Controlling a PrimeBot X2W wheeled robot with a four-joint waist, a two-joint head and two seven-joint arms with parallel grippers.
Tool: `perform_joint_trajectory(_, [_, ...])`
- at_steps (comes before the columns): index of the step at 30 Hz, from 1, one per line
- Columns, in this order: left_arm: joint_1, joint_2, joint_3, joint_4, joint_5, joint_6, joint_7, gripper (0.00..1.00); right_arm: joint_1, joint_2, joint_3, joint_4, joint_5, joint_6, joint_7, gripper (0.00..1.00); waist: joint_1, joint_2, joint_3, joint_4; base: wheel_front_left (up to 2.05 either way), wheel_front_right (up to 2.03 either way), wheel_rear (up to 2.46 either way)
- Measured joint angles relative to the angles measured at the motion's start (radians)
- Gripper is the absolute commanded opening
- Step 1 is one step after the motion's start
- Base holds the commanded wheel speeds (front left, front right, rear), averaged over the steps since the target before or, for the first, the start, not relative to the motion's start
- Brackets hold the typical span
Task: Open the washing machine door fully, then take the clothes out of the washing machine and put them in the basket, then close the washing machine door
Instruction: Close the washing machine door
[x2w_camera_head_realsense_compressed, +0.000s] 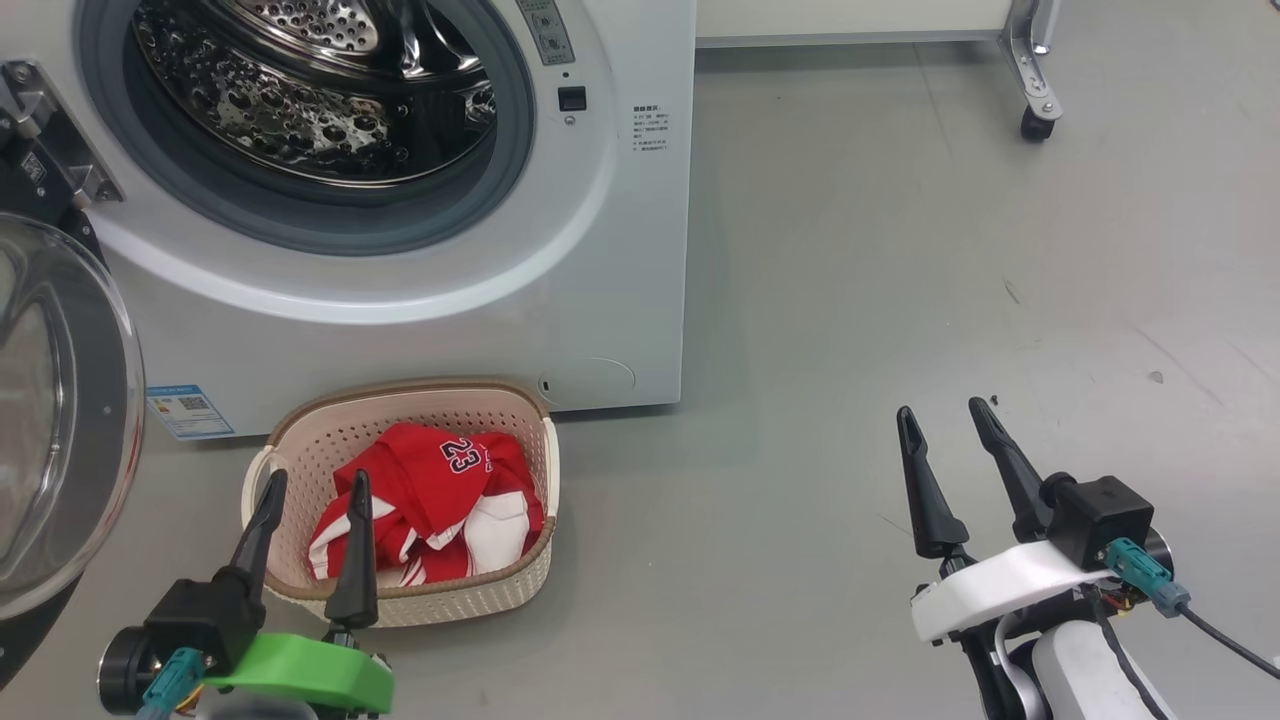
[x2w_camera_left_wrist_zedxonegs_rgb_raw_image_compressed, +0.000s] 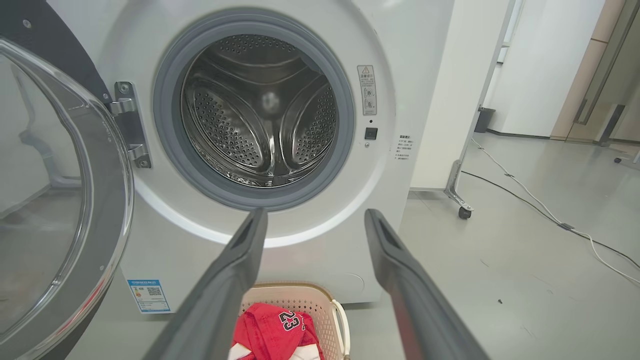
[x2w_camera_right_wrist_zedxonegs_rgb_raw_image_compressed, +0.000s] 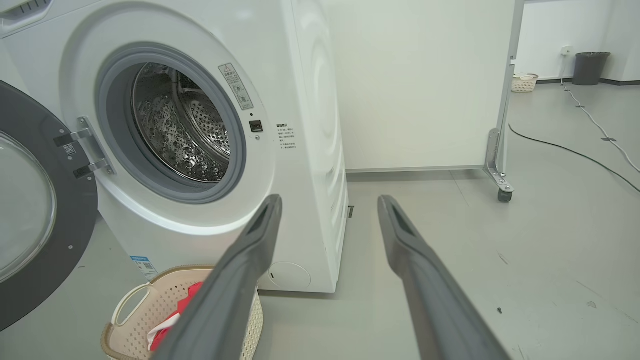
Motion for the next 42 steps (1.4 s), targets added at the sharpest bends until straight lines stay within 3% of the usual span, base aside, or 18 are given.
perform_joint_trajectory(42, [0.020, 0.000, -0.001, -0.005, 0.000, 0.009, 0.000, 1.00, 0.000, -0.002, -0.001, 0.007, 0.000, 0.000, 0.000, 1.00, 0.0000, 0.0000, -0.010, 0.002, -0.05, 0.05, 0.00])
